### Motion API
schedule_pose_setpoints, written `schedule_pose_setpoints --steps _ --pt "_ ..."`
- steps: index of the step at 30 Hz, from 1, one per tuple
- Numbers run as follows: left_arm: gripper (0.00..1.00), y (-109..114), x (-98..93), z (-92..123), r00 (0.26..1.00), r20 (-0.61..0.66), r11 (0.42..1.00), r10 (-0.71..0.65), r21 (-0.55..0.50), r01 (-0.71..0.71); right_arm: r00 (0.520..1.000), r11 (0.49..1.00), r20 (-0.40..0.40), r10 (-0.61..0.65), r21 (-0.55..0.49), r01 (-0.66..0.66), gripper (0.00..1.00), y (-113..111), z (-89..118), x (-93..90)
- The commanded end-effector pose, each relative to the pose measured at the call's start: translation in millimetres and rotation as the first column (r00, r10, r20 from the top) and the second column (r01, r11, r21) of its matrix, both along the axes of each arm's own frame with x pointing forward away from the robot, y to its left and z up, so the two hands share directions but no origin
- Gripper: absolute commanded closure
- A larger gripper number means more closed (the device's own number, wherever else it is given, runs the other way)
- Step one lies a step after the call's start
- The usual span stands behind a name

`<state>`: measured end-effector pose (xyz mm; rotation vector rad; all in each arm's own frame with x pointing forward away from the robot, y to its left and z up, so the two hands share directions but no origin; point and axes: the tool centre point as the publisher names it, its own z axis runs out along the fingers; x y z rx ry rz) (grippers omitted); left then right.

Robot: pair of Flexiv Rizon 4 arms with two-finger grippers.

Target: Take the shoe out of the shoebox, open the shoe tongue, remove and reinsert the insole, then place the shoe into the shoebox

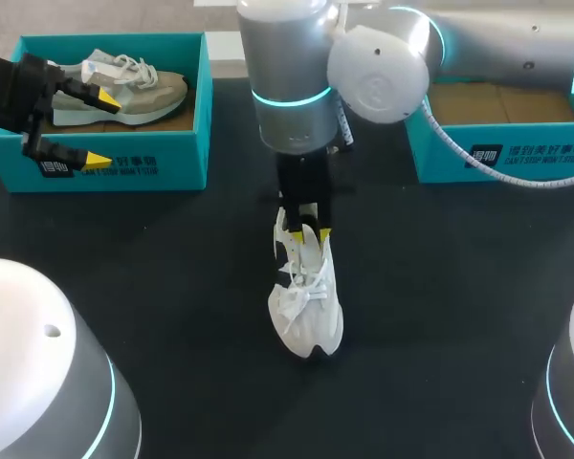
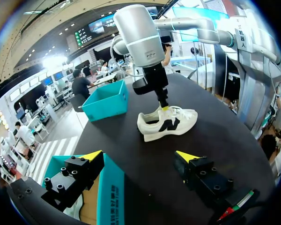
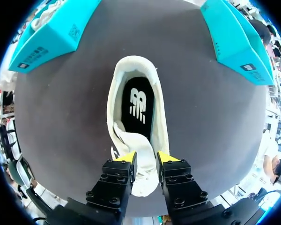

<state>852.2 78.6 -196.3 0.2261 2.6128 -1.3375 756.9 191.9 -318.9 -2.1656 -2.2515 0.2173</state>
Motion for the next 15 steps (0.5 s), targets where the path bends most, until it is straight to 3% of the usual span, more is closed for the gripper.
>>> schedule_pose_setpoints --steps 1,7,10,12,15 --pt "0.0 0 -0.4 1 1.0 -0.001 1.0 -0.001 0.004 0.001 1.0 1.0 -0.006 0.007 -0.001 -0.007 0.82 2 -4 10.5" --pt "0.0 0 -0.4 1 1.0 -0.001 1.0 -0.001 0.004 0.001 1.0 1.0 -0.021 0.022 0.005 -0.022 0.85 4 -16 16.5" --pt "0.0 0 -0.4 1 1.0 -0.001 1.0 -0.001 0.004 0.001 1.0 1.0 -0.003 0.027 -0.002 -0.027 0.82 0 -8 15.2" --pt "0.0 0 -0.4 1 1.0 -0.001 1.0 -0.001 0.004 0.001 0.998 0.999 0.028 0.047 -0.002 -0.047 0.76 -4 2 15.1" --pt "0.0 0 -0.4 1 1.0 -0.001 1.0 -0.001 0.004 0.001 0.976 0.983 0.127 0.178 0.017 -0.182 0.56 -9 23 17.5"
